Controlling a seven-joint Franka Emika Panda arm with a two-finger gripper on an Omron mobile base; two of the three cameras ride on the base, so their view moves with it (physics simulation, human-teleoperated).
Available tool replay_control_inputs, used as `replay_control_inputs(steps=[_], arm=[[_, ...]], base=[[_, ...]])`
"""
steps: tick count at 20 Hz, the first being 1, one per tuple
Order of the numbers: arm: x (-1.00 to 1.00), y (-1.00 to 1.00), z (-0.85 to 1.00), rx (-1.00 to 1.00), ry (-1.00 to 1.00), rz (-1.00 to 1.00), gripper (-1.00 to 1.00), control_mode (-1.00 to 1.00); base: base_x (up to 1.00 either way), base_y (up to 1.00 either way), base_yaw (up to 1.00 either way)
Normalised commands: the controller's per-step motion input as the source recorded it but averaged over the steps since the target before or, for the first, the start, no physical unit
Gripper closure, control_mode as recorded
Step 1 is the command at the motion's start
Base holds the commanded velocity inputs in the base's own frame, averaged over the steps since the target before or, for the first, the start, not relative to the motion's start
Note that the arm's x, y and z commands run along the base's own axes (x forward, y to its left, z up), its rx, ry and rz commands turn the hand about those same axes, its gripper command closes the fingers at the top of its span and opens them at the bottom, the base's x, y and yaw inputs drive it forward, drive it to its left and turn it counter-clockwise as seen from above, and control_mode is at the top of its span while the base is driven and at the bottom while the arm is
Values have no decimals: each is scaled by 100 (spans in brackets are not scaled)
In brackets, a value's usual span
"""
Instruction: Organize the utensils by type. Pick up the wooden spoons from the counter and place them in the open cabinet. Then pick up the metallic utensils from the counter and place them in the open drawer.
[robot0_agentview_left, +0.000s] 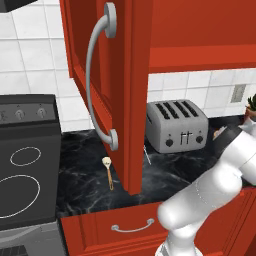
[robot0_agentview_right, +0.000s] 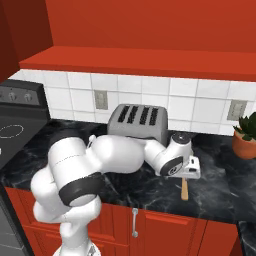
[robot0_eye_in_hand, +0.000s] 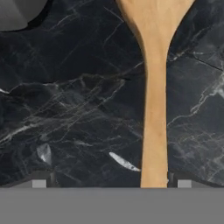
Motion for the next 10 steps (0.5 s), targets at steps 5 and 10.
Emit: replay_control_inputs(steps=[5,10], arm=[[15,-18,-23,0,0,0,-100,-100],[0,-20,-20,0,0,0,-100,-100]], base=[[0,0,0],[0,0,0]])
